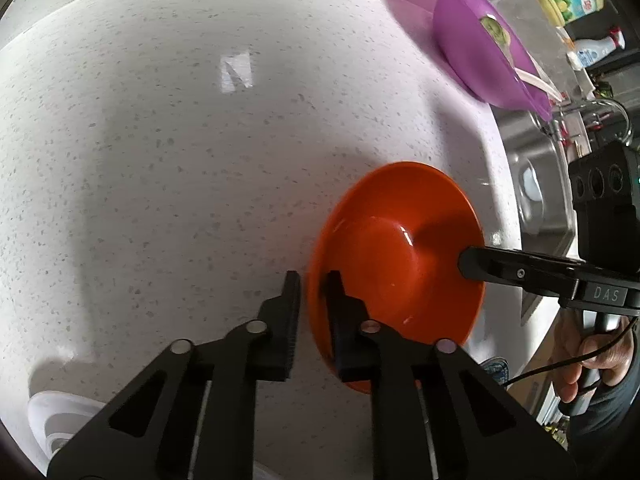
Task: Organize plates and bowls
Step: 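Move both grippers to the orange bowl and close on its rim, then carry the orange bowl with both grippers into the white bowl and release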
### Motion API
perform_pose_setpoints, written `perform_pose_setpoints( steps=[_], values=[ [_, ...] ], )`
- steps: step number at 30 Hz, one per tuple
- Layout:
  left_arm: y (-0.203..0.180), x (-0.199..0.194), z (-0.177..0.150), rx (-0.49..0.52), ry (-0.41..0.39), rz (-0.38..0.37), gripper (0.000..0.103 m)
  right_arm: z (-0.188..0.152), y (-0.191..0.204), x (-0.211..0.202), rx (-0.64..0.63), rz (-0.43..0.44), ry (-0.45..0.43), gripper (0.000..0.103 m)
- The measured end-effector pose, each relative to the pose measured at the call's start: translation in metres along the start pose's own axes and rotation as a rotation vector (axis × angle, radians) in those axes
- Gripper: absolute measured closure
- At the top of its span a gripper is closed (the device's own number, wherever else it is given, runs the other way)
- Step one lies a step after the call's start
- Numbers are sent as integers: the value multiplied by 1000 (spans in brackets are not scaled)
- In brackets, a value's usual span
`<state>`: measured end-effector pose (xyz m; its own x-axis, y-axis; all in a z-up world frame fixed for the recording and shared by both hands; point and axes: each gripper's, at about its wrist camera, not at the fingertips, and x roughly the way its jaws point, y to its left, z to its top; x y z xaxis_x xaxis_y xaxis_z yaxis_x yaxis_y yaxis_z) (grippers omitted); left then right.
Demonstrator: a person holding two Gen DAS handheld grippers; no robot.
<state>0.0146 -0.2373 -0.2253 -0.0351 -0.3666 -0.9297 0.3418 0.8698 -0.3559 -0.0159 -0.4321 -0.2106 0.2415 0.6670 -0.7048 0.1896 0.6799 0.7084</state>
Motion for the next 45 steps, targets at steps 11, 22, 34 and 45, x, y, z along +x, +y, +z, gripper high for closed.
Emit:
perform_pose_setpoints(
  steps=[11,22,34,45],
  values=[
    [-7,-16,0,8,-23,1,94,-1,15,-6,-19,-19,-18,89],
    [-54,-85,-27,32,-82,-16,94,-26,49,-67,-86,14,-52,88],
    [-101,-85,-136,5,-68,3,94,-106,51,-97,-171,-33,-1,88],
    [-98,-65,-182,2,-74,78,94,-132,31,-63,-152,-67,64,89]
  ],
)
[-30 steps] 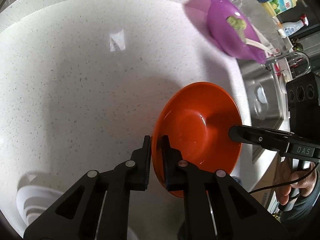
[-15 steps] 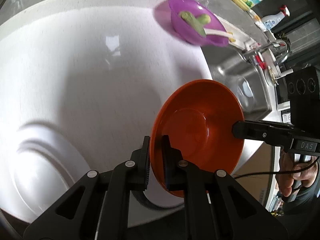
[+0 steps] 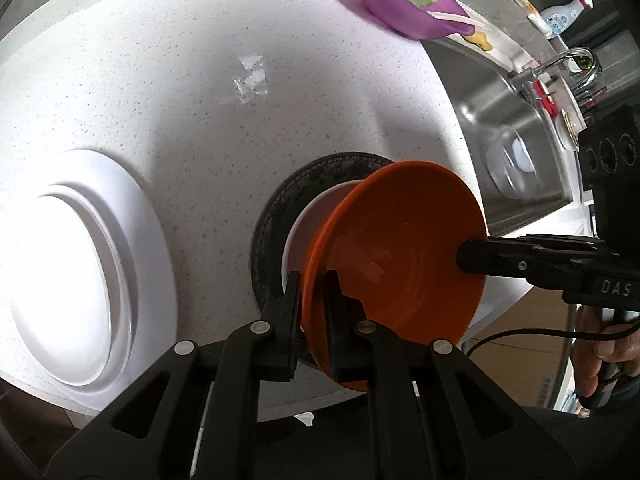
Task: Organize plates and bowls
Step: 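Carry the orange bowl with both grippers into the white bowl and release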
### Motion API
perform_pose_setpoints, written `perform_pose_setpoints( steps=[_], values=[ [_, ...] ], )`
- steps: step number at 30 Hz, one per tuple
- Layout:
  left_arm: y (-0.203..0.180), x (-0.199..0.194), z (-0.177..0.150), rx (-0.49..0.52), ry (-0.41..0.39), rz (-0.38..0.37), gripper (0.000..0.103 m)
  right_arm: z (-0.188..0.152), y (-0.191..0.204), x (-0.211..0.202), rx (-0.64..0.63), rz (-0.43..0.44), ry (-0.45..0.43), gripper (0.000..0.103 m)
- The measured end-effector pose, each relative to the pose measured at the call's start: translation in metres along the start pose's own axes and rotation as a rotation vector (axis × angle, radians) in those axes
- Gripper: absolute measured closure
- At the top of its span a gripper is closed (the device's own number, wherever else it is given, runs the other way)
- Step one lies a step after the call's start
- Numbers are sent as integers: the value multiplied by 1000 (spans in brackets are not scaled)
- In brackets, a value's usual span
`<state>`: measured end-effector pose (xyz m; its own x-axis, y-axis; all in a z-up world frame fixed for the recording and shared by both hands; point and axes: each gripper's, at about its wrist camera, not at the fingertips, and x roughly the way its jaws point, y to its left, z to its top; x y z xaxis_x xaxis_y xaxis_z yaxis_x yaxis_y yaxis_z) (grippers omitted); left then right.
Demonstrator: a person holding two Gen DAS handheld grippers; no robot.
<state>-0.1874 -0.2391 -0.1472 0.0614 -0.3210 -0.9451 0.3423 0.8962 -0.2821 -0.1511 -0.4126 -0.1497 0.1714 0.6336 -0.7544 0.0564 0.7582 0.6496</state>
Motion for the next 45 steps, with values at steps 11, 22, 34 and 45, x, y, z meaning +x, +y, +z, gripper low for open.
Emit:
perform_pose_setpoints(
  steps=[11,22,34,45],
  values=[
    [-1,19,7,37,-54,29,93,-1,-5,13,9,-50,16,91],
    [-1,17,9,59,-101,25,92,-1,-6,16,3,-77,16,92],
    [-18,7,3,144,-162,5,30,-1,-1,20,-19,-106,17,91],
    [-3,-5,3,86,-214,15,19,1,-3,16,-22,-95,7,88]
  ],
)
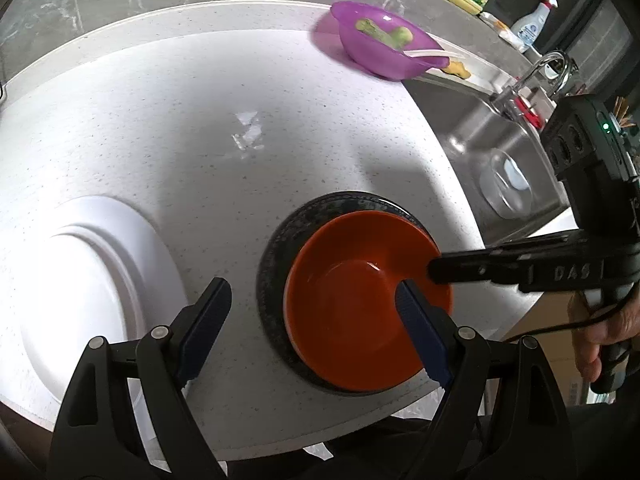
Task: Organize plates and bowls
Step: 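Carry the orange bowl with both grippers into the white bowl and release, then close both grippers on the rim of the nested orange, white and blue-patterned bowls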
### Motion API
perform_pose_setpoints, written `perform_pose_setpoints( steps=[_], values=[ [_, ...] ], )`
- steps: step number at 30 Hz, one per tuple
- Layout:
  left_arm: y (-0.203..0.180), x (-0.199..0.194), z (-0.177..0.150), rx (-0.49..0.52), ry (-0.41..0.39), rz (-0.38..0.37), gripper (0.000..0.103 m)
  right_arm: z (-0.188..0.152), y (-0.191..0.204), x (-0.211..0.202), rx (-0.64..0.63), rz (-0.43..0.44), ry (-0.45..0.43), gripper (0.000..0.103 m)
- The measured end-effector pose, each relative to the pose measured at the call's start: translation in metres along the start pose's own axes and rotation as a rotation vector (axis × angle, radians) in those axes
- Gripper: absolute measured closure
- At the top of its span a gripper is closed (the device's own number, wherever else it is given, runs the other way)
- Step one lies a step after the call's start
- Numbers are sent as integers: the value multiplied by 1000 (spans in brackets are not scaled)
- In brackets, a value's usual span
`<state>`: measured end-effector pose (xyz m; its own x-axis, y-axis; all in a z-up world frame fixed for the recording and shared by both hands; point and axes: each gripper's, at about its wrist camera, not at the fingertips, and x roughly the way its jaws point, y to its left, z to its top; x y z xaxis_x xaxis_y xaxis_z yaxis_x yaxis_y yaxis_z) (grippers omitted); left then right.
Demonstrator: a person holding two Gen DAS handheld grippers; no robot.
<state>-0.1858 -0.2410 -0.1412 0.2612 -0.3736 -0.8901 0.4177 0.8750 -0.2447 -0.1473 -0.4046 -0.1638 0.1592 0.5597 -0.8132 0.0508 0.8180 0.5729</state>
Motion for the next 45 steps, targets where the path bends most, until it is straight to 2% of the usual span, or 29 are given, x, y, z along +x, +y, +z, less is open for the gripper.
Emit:
perform_pose_setpoints(
  steps=[1,2,3,5,6,10,11,17,20,23,32,41,43,45],
  values=[
    [3,-3,-2,-10,-4,11,19,0,0,-4,3,6,-13,87],
    [8,-6,-4,-28,-7,22,19,0,1,-10,3,18,-26,77],
    [11,-9,-6,-42,-11,25,19,0,2,-15,4,36,-38,53],
    [21,-17,-14,-80,-16,54,19,-1,3,-33,1,71,-83,25],
    [26,-19,-17,-94,-15,65,19,-3,3,-46,-14,88,-125,23],
    [43,-24,-31,-157,-5,102,19,-4,-10,-74,-82,81,-213,23],
    [45,-23,-34,-168,-5,111,19,-3,-18,-74,-81,65,-213,24],
    [46,-12,-46,-217,-6,120,23,3,-42,-48,-92,28,-132,43],
    [46,-1,-50,-223,13,136,44,6,-47,-32,-91,13,-86,55],
    [51,10,-55,-252,39,105,56,11,-49,-23,-95,7,-59,57],
    [52,7,-52,-280,14,42,59,21,-45,-14,-126,36,-14,58],
    [44,27,-44,-259,83,32,58,26,-34,-5,-176,55,25,58],
    [44,35,-42,-255,101,22,57,26,-31,1,-195,40,44,59],
    [42,41,-40,-246,111,27,56,26,-28,7,-214,24,60,65]
  ],
)
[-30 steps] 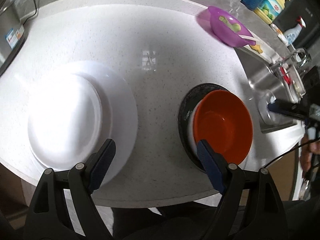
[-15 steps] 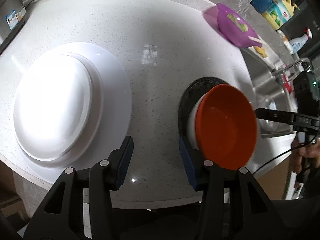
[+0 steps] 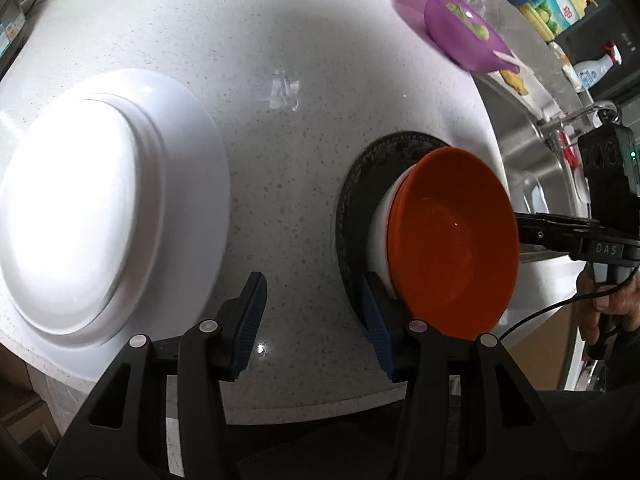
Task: Organize plates and bowls
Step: 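Close both grippers on the rim of the nested orange, white and blue-patterned bowls, then lift the nested bowl stack with both grippers and lower it onto the white plate stack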
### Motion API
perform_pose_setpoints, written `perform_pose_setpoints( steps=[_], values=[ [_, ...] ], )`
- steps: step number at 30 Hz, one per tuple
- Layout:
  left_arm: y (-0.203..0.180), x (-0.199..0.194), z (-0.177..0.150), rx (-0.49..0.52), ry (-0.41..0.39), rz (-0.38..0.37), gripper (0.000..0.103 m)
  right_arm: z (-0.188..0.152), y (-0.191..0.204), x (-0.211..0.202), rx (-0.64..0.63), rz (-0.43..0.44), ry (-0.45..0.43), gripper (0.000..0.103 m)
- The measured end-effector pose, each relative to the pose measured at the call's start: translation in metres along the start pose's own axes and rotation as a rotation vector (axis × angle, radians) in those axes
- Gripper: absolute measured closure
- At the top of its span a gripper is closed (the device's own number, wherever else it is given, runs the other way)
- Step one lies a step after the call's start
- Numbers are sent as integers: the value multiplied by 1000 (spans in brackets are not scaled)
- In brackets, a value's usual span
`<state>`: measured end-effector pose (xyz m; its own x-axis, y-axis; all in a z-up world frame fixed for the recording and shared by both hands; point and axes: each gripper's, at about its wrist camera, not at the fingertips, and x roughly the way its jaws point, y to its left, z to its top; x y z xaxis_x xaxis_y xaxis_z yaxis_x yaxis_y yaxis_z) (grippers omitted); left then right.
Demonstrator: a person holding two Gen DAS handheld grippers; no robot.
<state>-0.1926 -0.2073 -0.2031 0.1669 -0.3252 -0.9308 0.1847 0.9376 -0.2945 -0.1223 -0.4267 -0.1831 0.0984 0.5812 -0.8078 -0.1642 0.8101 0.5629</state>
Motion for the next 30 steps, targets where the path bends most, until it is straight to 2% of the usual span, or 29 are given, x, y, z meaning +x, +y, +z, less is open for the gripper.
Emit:
perform_pose_setpoints(
  steps=[4,9,16,18,19,21,24,30],
  values=[
    [-2,5,3,12,2,5,57,1,2,5,-14,-21,9,68],
    [0,9,5,7,1,-39,63,0,2,11,-21,-35,18,71],
    [5,12,9,-4,18,-48,64,-1,5,13,-32,-50,6,78],
    [6,12,10,-10,24,-61,68,-2,7,13,-34,-41,6,88],
    [5,13,9,-8,27,-76,72,-2,8,12,-37,-38,6,90],
    [-1,12,10,9,34,-117,91,-2,9,13,-43,-34,6,91],
    [-10,13,12,52,40,-94,92,-1,9,14,-34,-28,7,91],
    [-13,14,15,49,36,-98,93,-3,11,13,-27,-37,0,91]
  ],
)
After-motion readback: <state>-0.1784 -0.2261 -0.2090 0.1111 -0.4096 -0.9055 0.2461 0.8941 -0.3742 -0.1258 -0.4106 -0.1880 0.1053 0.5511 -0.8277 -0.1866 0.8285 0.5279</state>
